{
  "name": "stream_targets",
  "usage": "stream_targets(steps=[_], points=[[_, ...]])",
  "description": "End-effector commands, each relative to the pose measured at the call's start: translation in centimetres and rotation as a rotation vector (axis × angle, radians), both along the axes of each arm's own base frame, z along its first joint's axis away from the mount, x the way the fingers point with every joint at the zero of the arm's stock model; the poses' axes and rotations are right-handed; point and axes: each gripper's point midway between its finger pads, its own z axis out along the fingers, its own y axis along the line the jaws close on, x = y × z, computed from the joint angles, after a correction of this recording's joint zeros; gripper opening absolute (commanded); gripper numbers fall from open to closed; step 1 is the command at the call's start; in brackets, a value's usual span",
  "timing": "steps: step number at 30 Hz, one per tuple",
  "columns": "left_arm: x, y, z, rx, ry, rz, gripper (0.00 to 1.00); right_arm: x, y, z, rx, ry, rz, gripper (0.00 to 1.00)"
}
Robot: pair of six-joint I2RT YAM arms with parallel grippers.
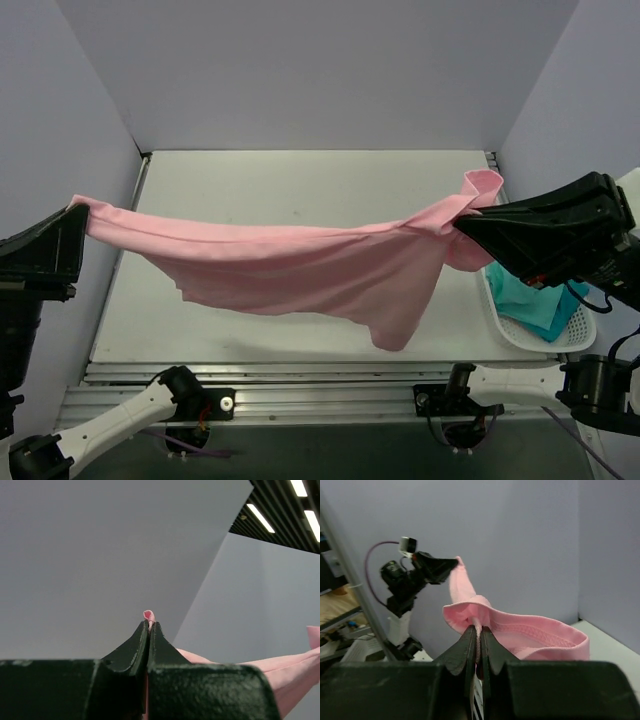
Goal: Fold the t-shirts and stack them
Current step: Flatten the tshirt out
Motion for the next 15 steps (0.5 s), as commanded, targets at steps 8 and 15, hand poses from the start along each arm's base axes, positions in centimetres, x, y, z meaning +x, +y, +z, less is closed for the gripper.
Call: stream_targets(steps=[8, 15], points=[[-7.4, -0.1, 3.9, -0.044, -0.251, -0.268, 0.02, -7.3, -2.3, 6.9, 0.233, -0.212, 0.309, 0.00], [-2.2, 1.1, 1.5, -0.075, -0.079, -0.041, 0.02, 7.2, -1.9, 3.9, 0.110, 0.079, -0.351, 0.00]])
